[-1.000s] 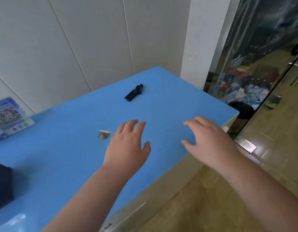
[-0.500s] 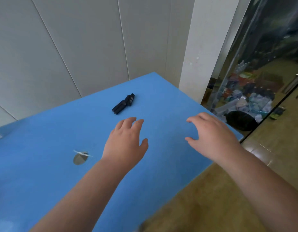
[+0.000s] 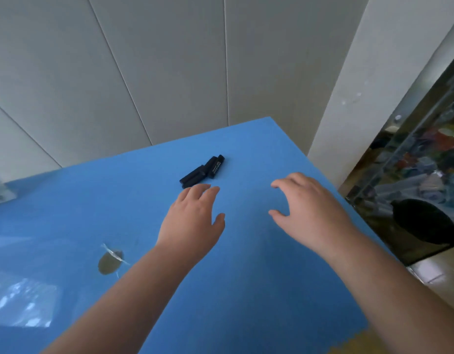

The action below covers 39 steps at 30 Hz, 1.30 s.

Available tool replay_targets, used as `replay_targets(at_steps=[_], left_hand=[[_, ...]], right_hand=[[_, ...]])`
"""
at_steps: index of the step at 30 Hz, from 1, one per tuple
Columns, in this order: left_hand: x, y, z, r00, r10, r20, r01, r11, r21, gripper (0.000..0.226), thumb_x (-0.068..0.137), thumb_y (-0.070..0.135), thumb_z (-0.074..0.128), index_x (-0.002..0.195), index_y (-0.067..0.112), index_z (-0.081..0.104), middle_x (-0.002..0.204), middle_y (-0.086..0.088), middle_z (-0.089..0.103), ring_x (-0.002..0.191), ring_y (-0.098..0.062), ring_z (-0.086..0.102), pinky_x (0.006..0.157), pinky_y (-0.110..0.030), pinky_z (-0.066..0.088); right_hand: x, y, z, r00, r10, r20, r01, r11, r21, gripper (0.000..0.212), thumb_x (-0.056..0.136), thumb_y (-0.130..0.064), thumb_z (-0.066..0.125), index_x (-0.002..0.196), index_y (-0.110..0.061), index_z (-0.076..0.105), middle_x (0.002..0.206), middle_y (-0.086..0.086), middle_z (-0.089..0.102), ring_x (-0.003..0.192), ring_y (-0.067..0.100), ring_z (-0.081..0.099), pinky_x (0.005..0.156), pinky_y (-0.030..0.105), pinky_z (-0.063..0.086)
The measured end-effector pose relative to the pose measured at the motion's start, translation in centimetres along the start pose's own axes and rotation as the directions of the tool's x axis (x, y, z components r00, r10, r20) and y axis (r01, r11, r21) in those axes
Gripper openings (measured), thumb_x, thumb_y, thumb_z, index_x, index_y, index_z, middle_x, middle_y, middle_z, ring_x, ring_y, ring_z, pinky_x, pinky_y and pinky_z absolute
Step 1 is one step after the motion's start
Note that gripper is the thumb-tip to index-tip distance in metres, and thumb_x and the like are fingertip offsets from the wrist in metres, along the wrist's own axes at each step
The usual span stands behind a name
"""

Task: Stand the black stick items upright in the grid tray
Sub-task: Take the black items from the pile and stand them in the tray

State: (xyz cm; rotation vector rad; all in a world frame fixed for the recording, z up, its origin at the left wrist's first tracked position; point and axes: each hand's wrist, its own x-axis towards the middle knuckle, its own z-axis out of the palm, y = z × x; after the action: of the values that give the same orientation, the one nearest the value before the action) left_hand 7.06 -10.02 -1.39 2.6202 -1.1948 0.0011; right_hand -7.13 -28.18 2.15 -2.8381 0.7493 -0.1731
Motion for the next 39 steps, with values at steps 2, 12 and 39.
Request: replay_targets(at_steps=[2, 12, 39], left_hand=[[1.0, -0.1, 0.6, 0.998, -0.059, 0.008, 0.059, 0.998, 0.012, 0.056, 0.095, 0.043, 0.052, 0.146, 0.024, 0.04, 0.148, 0.007, 0.041, 0.136, -0.019, 0.035, 0.11, -0.031, 0.033], [7.9, -2.0, 3.2, 0.977, -0.214, -0.02, 0.215, 0.975, 0.048, 0.041, 0.097, 0.025, 0.053, 0.138, 0.019, 0.052, 0.137, 0.002, 0.051, 0.126, -0.023, 0.044, 0.102, -0.033, 0.04], [7.3, -5.0, 3.7, 0.877, -0.475, 0.079, 0.48, 0.853, -0.205, 0.014, 0.096, 0.024, 0.046, 0.093, 0.023, 0.06, 0.091, 0.006, 0.053, 0.074, -0.017, 0.057, 0.065, -0.038, 0.052]], right_hand=[[1.9, 0.6, 0.4, 0.998, -0.054, 0.021, 0.054, 0.998, 0.018, 0.051, 0.088, -0.042, 0.067, 0.134, -0.027, 0.053, 0.129, -0.004, 0.052, 0.121, 0.022, 0.051, 0.099, 0.037, 0.044], [8.1, 2.4, 3.4, 0.966, -0.24, 0.095, 0.229, 0.967, 0.108, 0.047, 0.091, -0.043, 0.064, 0.134, -0.028, 0.052, 0.127, -0.008, 0.051, 0.122, 0.018, 0.049, 0.099, 0.032, 0.042], [19.6, -3.9, 10.1, 0.943, -0.275, 0.187, 0.249, 0.956, 0.152, 0.031, 0.102, -0.032, 0.047, 0.125, -0.013, 0.055, 0.125, 0.007, 0.049, 0.12, 0.03, 0.044, 0.091, 0.041, 0.046]])
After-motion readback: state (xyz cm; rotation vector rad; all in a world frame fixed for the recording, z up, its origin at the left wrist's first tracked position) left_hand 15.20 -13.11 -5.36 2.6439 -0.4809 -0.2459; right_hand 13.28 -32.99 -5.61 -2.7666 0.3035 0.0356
